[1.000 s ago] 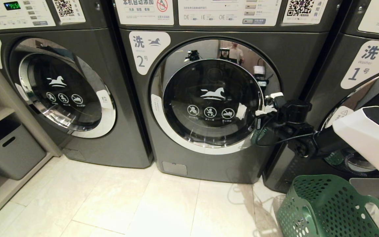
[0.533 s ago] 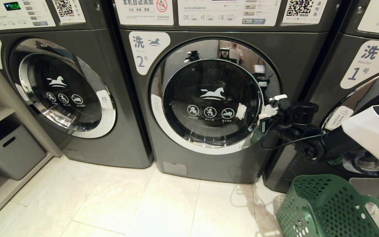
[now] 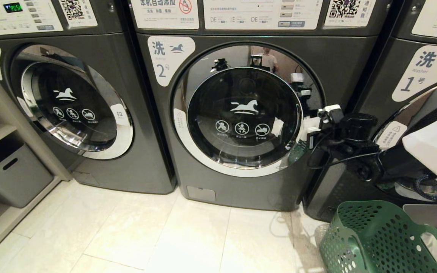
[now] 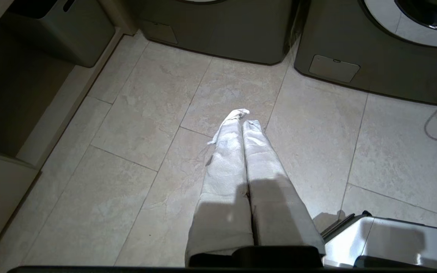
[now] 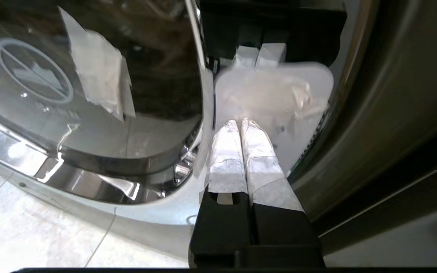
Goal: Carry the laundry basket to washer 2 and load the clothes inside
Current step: Press the washing machine door tightly with the right hand
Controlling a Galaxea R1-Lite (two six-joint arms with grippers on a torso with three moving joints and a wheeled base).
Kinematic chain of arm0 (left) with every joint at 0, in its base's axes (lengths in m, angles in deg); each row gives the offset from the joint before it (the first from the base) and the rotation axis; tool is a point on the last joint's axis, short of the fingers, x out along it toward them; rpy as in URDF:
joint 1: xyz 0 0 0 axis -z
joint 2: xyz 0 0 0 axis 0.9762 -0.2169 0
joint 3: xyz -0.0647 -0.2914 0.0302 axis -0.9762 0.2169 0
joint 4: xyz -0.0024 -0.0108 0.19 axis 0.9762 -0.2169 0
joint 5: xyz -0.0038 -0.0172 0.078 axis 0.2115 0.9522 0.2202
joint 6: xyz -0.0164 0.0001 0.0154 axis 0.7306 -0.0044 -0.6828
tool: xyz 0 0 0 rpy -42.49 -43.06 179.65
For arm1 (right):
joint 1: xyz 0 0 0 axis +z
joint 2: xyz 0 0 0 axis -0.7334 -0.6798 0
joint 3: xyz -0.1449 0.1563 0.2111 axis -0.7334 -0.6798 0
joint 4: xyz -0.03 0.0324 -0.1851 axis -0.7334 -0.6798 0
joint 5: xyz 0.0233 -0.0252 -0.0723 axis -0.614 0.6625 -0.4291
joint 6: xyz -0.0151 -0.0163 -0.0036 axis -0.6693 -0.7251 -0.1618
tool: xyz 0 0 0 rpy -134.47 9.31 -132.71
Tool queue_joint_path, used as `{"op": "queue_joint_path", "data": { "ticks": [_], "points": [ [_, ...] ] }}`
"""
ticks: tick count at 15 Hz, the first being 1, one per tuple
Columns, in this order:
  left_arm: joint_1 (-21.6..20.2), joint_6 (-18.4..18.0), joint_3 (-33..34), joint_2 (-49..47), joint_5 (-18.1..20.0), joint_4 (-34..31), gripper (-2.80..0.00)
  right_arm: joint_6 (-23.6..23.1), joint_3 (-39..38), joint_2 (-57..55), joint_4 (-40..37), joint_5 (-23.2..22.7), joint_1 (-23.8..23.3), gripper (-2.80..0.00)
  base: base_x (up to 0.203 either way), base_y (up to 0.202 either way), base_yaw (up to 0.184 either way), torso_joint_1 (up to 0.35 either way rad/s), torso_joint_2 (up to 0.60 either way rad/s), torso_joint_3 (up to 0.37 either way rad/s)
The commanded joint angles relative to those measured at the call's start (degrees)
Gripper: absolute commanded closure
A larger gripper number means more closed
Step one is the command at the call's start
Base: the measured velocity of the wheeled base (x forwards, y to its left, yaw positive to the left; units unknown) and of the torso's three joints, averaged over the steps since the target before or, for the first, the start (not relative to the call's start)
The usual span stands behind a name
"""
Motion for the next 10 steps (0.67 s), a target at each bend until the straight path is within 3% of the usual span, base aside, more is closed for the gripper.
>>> {"op": "queue_joint_path", "data": {
  "ticks": [1, 10],
  "points": [
    [-0.02, -0.04, 0.94, 0.27, -0.17, 0.54, 0.00, -0.07, 0.24, 0.33, 0.25, -0.39, -0.20, 0.00, 0.000, 0.000, 0.000, 0.000, 0.00, 0.000],
    [-0.05, -0.05, 3.18, 3.30, -0.60, 0.73, 0.00, -0.07, 4.48, -2.58, 0.25, -0.48, -0.06, 0.00, 0.000, 0.000, 0.000, 0.000, 0.00, 0.000]
  ]
}}
